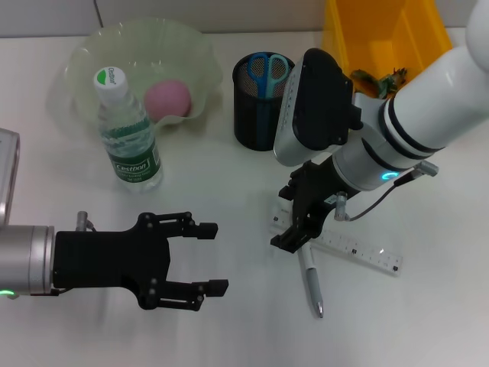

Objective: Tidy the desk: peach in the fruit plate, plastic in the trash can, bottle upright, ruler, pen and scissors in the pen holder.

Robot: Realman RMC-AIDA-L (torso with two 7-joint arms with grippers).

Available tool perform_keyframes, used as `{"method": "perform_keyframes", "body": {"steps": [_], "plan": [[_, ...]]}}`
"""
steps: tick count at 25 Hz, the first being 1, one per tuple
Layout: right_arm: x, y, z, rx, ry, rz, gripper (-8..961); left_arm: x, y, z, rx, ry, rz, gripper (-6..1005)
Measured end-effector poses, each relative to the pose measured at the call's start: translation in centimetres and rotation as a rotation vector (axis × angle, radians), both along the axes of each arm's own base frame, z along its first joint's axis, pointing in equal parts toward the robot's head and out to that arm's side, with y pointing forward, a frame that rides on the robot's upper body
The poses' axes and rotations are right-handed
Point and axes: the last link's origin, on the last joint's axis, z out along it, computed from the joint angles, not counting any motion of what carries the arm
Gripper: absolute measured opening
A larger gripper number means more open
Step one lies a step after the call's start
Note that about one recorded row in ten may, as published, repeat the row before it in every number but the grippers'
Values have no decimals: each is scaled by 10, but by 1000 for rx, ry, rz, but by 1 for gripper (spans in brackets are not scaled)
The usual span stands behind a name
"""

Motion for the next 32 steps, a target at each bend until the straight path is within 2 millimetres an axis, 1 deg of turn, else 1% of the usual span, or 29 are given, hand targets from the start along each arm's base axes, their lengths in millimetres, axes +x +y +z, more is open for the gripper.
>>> {"method": "perform_keyframes", "body": {"steps": [2, 8, 14, 20, 25, 26, 27, 28, 29, 31, 32], "plan": [[4, 4, -3, 9, -2, -17, 758, 0, 0, 0, -1, -2, -1, 803], [0, 5, -7, 0, 15, -25, 737, 0, 0, 0, -2, -3, -2, 803], [4, 7, -11, -18, -15, -48, 717, 0, -1, 0, -3, -1, -4, 803], [2, 7, -10, -15, -12, -41, 477, 2, 0, -2, -7, 2, -11, 803], [-3, 7, -9, -4, -4, -36, 428, 3, 1, -2, -7, 1, -15, 803], [-5, 7, -7, 3, 6, -33, 418, 3, 1, -2, -8, 1, -16, 803], [-11, 9, -2, 34, 41, -28, 408, 3, 1, -2, -9, 1, -17, 803], [-11, 9, -2, 34, 41, -28, 398, 3, 1, -2, -9, 1, -17, 803], [-16, 11, 4, 63, 70, -27, 388, 4, 1, -2, -9, 0, -18, 803], [-26, 20, 23, 159, 155, -27, 378, 4, 1, -2, -9, -1, -19, 803], [-30, 25, 36, 221, 208, -24, 378, 4, 1, -2, -9, -2, -19, 803]]}}
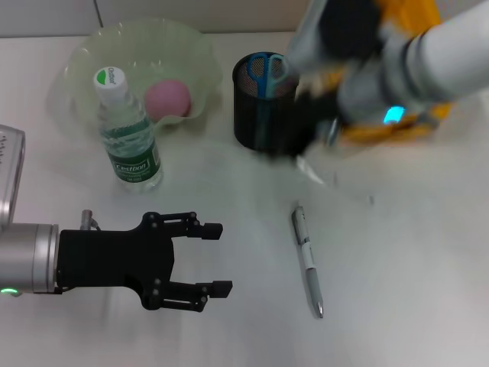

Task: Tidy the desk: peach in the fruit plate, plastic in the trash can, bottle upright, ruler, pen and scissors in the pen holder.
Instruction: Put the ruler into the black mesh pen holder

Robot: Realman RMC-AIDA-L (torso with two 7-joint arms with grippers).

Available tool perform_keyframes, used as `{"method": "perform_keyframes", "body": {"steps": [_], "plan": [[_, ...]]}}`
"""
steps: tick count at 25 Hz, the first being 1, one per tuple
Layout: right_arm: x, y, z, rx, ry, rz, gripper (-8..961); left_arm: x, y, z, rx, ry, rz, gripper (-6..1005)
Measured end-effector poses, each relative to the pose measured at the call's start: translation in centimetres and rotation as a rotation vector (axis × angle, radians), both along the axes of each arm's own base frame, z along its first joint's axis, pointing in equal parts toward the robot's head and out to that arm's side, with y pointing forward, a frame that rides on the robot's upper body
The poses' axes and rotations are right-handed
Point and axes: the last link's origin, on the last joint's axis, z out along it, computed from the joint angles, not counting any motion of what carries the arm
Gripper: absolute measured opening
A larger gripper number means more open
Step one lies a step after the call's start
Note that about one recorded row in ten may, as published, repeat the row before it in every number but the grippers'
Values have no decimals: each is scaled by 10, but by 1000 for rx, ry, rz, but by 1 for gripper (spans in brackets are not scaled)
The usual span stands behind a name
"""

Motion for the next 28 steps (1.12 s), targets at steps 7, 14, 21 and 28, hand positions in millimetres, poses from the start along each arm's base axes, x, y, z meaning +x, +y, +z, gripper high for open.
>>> {"method": "perform_keyframes", "body": {"steps": [7, 14, 21, 28], "plan": [[-31, 7, 66, 351, 435, 191, 377, 0, 0, 0, 2, -3, 2, 803], [-17, -7, 58, 453, 711, 426, 376, 3, 1, -3, -12, -13, 4, 803], [27, -3, 51, 590, 854, 407, 378, 7, 4, -4, -23, -17, 1, 803], [49, -3, 32, 554, 866, 323, 380, 8, 3, -4, -31, -22, -3, 803]]}}
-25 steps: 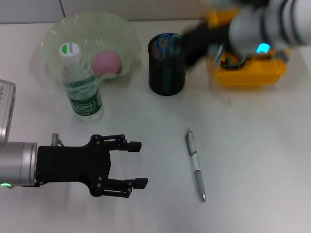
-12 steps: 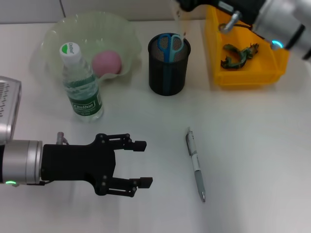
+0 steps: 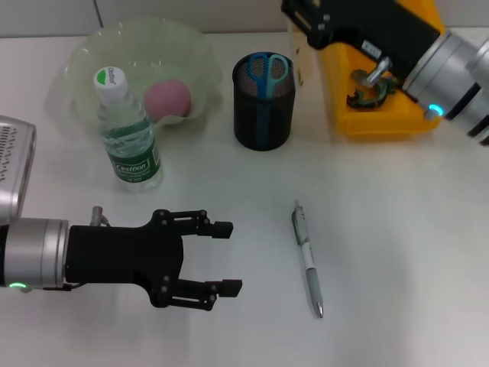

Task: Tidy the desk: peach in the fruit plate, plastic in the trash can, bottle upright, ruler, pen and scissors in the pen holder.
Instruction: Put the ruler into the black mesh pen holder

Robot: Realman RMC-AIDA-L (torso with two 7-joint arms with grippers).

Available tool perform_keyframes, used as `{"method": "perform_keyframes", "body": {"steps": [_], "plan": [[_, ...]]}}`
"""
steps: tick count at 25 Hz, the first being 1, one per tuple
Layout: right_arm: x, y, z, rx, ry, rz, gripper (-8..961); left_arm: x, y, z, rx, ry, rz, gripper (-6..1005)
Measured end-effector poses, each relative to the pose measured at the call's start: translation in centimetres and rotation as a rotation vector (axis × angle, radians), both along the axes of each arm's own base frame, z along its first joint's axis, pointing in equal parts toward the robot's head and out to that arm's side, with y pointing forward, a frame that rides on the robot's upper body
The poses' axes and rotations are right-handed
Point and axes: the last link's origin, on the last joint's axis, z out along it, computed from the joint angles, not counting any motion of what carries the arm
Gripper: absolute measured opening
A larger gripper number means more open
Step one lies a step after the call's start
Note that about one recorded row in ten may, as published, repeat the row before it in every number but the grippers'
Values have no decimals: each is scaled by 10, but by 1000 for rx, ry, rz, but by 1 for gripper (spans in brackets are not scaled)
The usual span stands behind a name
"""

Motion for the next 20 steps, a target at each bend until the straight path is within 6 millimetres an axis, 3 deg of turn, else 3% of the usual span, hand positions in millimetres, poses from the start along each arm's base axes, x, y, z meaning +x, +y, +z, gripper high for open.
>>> {"method": "perform_keyframes", "body": {"steps": [12, 20], "plan": [[24, 13, -23, -46, -24, -92, 384, 5, -5, 3, -28, -34, -21, 802], [25, 23, -30, -68, -46, -139, 387, 5, -4, 4, -26, -36, -22, 802]]}}
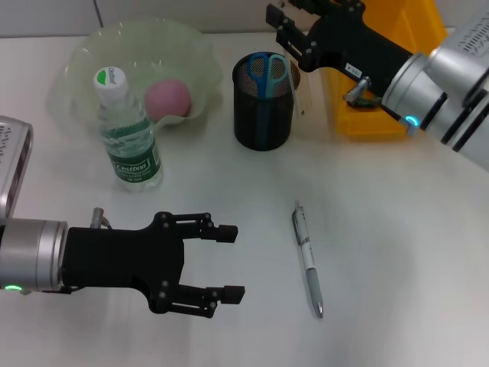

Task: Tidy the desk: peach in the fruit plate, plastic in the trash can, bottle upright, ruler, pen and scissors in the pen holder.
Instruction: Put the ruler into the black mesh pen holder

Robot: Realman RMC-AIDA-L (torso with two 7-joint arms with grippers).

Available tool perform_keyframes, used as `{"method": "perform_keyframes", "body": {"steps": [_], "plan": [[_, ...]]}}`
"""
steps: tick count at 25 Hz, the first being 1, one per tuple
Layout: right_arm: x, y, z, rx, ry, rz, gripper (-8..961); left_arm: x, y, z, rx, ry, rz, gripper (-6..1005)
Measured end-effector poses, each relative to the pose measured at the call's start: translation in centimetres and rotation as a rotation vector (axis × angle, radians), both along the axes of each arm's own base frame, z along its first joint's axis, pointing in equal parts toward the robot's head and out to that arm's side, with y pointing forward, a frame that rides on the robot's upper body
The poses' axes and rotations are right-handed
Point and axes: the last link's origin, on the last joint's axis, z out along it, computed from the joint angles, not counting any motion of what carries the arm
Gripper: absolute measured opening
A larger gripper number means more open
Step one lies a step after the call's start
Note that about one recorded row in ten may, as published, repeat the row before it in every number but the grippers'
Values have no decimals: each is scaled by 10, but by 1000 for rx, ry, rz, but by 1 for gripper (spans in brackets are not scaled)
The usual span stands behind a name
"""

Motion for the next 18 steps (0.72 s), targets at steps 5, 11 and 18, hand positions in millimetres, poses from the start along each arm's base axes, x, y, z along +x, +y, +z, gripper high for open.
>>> {"method": "perform_keyframes", "body": {"steps": [5, 11, 18], "plan": [[-2, 9, -4, -14, -27, -35, 389, 0, 1, 0, 5, 2, -3, 802], [-6, 10, -6, -48, -4, -50, 391, 1, 2, 0, 11, 5, -11, 802], [-2, 4, -12, -78, -17, -52, 393, 2, 4, -1, 11, 6, -17, 802]]}}
